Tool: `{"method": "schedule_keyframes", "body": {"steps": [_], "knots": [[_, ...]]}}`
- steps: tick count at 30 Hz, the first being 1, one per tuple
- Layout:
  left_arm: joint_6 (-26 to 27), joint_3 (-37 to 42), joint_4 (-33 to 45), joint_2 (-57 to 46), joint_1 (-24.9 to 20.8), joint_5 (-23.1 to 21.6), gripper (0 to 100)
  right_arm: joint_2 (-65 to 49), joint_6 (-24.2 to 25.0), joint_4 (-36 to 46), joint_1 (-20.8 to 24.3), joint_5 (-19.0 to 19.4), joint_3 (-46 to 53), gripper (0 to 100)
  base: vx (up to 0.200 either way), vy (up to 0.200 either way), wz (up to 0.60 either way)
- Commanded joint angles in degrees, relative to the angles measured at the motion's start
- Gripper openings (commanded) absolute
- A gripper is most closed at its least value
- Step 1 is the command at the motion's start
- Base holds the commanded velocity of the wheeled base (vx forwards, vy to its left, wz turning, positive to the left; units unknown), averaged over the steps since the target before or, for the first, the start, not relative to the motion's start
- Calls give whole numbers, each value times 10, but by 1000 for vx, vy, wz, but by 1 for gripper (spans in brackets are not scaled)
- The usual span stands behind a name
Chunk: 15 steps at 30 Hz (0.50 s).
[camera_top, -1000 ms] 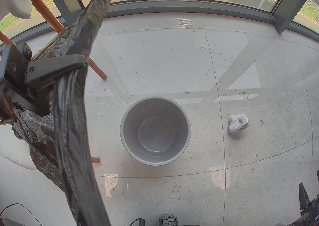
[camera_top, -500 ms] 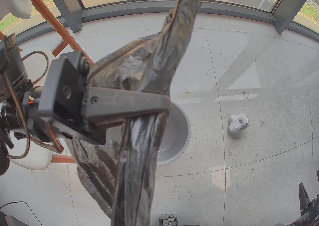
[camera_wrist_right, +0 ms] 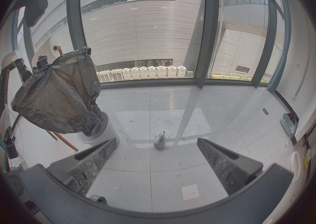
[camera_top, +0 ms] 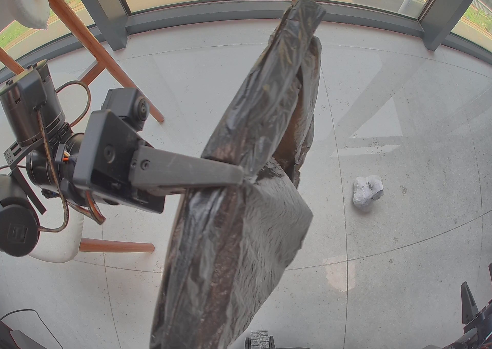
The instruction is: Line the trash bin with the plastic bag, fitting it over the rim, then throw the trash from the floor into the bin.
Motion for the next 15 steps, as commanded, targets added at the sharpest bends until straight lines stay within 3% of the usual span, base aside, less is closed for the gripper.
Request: {"method": "schedule_keyframes", "body": {"steps": [1, 15], "knots": [[1, 8, -26, 17, 66, -40, 0, -9, 0, -1, 0, 0, 10, 100, 0, 0, 0], [-6, 11, -33, 13, 92, -43, 0, -9, 0, 0, 0, 0, 10, 100, 0, 0, 0]]}}
